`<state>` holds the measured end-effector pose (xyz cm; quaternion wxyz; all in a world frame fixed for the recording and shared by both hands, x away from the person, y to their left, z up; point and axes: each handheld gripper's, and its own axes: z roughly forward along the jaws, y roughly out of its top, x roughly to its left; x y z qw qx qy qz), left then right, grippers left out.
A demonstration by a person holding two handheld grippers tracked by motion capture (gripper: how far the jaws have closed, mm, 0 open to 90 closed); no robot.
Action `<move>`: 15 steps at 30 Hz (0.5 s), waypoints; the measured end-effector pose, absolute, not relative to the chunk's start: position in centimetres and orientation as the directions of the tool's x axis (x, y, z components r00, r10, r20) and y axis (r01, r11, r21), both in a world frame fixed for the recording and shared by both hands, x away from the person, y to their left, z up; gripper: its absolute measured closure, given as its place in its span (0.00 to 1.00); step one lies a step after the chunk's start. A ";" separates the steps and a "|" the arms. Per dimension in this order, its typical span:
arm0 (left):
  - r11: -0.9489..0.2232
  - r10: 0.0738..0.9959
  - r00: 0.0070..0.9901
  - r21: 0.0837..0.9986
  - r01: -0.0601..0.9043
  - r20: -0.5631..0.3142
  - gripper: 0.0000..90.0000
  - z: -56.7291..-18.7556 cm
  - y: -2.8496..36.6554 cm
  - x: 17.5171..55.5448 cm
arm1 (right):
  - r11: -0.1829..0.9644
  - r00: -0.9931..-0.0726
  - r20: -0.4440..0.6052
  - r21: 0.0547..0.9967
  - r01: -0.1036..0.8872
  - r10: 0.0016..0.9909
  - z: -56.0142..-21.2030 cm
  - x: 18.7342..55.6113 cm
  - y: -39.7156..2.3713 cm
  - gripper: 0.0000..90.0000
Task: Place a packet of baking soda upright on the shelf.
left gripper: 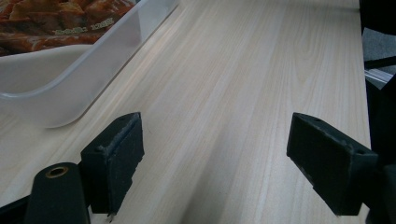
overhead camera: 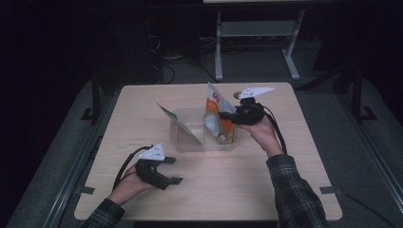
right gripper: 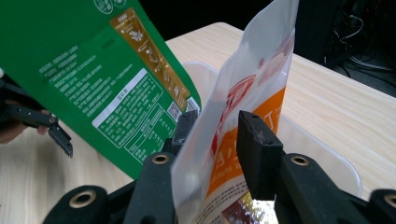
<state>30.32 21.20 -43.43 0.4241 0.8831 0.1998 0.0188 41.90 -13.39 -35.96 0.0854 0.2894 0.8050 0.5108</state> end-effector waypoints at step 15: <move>-0.563 0.365 0.920 0.754 0.339 -0.140 0.20 -43.5 21.1 30.3 | 0.320 -0.782 0.103 0.873 0.368 0.615 -34.9 39.9 -14.1 0.28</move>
